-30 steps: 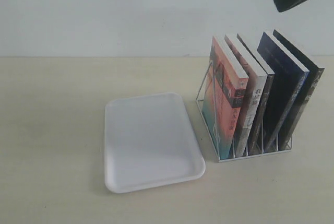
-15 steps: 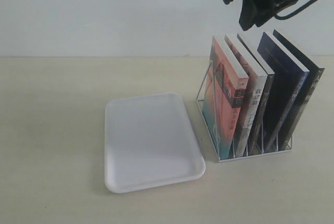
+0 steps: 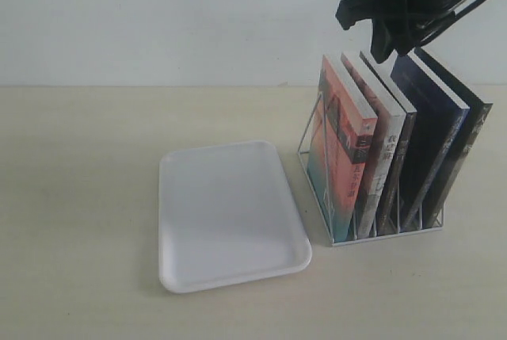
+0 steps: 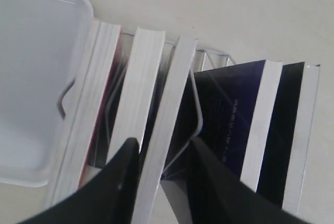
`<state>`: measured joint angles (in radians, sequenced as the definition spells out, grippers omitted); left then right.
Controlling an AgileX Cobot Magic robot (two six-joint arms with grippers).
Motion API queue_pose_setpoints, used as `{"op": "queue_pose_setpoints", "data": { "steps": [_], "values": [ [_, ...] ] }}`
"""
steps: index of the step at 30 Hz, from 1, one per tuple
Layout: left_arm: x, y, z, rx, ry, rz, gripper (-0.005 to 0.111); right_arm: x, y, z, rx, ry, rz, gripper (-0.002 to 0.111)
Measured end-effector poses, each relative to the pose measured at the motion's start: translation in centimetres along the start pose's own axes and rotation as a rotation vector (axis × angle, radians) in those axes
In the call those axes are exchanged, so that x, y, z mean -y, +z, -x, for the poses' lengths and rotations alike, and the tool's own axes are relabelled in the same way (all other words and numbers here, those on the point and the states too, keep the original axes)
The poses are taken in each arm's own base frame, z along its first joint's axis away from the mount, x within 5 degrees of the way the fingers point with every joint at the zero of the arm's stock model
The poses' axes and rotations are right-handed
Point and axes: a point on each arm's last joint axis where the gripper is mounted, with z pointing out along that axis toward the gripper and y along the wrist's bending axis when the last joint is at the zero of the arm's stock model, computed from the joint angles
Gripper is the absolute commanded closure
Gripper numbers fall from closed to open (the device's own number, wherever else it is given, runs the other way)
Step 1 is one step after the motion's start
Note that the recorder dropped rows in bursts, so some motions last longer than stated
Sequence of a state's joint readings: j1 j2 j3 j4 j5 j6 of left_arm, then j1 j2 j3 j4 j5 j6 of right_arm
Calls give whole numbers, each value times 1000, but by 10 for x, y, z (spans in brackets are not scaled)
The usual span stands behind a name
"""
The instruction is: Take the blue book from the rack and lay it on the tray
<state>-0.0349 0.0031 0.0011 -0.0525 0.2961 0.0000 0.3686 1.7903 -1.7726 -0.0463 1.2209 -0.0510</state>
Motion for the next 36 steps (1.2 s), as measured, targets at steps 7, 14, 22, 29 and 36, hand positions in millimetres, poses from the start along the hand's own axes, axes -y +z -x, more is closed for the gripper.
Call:
{"op": "queue_pose_setpoints", "data": {
  "steps": [7, 14, 22, 29, 36],
  "values": [
    [0, 0, 0, 0, 0, 0, 103, 1, 17, 1, -39, -5, -11, 77],
    [0, 0, 0, 0, 0, 0, 103, 5, 30, 2, -71, -9, -64, 77],
    [0, 0, 0, 0, 0, 0, 103, 5, 30, 2, -71, -6, -68, 77],
    [0, 0, 0, 0, 0, 0, 103, 5, 33, 2, -77, 10, -68, 77],
    [0, 0, 0, 0, 0, 0, 103, 5, 49, 2, -112, 9, -66, 81]
  ]
}}
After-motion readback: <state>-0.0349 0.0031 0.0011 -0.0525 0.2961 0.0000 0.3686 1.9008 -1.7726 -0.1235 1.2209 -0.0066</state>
